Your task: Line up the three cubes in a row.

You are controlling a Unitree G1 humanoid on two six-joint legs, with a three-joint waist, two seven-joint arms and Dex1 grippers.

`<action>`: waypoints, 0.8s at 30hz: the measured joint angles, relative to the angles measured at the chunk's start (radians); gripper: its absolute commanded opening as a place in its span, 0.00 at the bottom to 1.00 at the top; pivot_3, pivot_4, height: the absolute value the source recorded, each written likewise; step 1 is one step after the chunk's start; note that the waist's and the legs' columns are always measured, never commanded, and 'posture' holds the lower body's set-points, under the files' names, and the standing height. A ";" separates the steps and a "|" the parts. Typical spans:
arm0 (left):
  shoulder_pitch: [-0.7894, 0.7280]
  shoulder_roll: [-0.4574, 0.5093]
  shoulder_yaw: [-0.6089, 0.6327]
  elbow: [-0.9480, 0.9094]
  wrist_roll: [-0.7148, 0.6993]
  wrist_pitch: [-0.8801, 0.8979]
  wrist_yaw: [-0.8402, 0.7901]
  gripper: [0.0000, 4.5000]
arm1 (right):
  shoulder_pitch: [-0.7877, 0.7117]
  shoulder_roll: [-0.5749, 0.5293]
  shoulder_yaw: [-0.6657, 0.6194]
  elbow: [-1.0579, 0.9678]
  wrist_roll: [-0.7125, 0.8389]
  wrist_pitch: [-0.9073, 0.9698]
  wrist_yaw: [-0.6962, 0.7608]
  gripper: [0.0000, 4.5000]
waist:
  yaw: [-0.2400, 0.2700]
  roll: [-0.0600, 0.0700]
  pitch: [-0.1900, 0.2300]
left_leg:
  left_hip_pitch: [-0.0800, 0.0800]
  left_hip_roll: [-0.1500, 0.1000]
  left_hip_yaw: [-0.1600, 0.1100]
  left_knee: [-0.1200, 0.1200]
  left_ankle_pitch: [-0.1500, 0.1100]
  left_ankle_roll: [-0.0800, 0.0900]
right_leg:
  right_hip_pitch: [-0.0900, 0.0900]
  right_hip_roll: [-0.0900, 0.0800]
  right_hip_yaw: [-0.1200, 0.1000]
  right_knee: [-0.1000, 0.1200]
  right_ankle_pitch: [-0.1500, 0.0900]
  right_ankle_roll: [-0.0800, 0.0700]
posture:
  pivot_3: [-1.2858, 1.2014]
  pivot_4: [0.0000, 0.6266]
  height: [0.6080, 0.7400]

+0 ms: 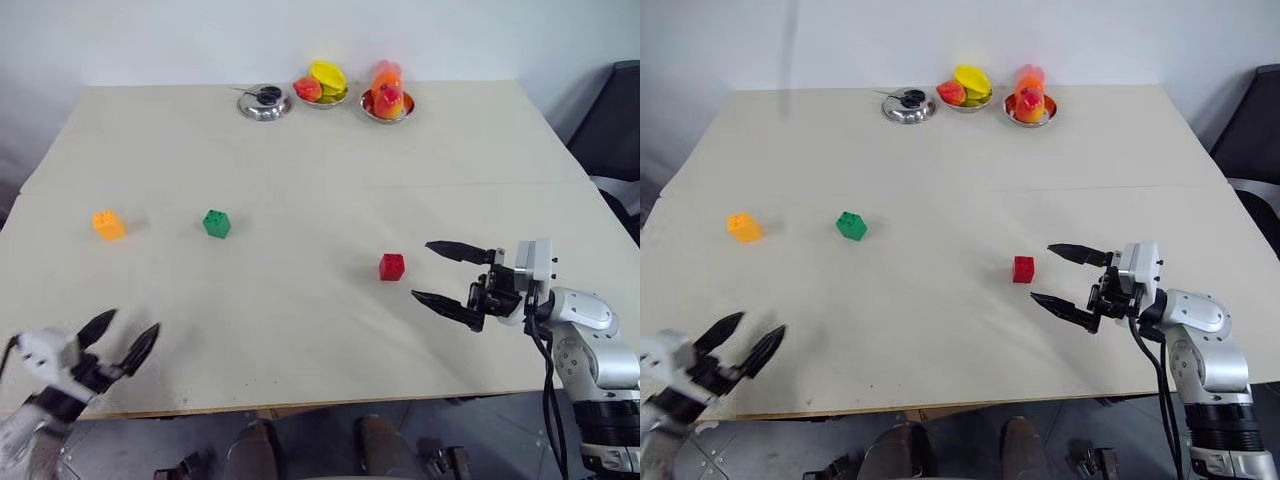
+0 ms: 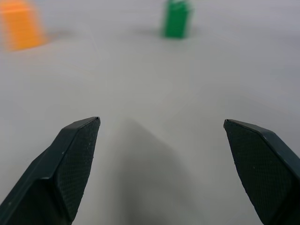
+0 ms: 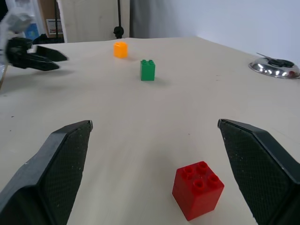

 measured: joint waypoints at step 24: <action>-0.775 -0.072 -0.336 0.629 0.285 0.001 0.258 0.87 | 0.066 0.095 -0.001 -0.152 0.023 0.067 -0.138 1.00 | 0.031 -0.002 0.000 | 0.000 0.000 0.001 0.001 0.000 -0.001 | -0.001 0.001 0.000 0.001 0.001 0.002 | 0.52 0.24 1.00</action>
